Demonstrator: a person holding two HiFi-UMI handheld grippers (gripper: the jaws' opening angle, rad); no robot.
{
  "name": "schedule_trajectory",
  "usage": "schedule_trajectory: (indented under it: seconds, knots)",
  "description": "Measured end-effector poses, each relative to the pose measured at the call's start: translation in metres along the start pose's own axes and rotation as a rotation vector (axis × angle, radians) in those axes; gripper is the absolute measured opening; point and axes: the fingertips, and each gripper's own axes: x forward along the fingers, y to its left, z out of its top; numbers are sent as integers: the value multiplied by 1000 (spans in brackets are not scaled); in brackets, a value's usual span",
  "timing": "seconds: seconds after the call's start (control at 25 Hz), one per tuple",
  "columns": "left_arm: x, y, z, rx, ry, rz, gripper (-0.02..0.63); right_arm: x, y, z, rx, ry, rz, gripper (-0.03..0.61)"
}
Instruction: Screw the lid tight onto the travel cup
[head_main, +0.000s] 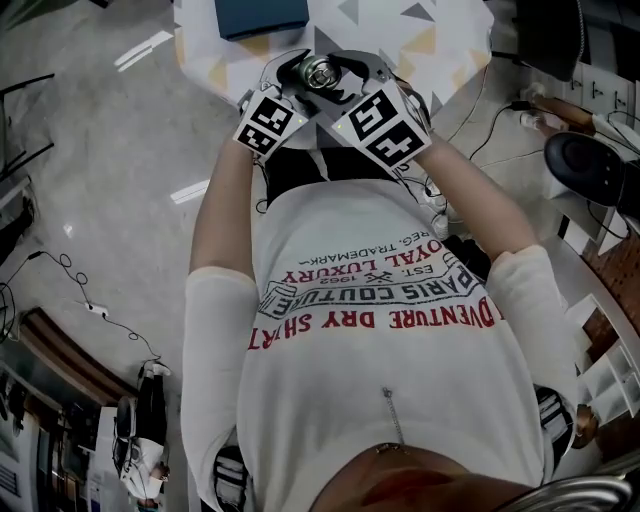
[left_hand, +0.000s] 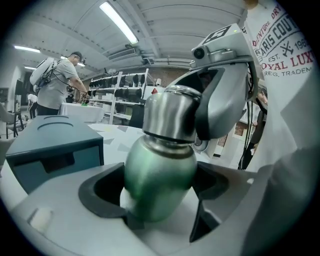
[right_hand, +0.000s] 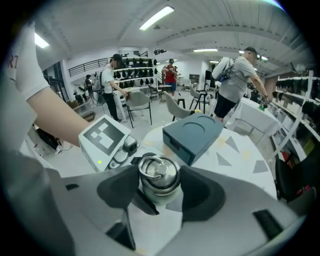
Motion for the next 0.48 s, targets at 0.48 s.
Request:
schedule_trajectory:
  seconds: [0.48]
  knots:
    - [0,-1,-2,-19,5,-18,410,-18,7,-14,-258,-37,292,275]
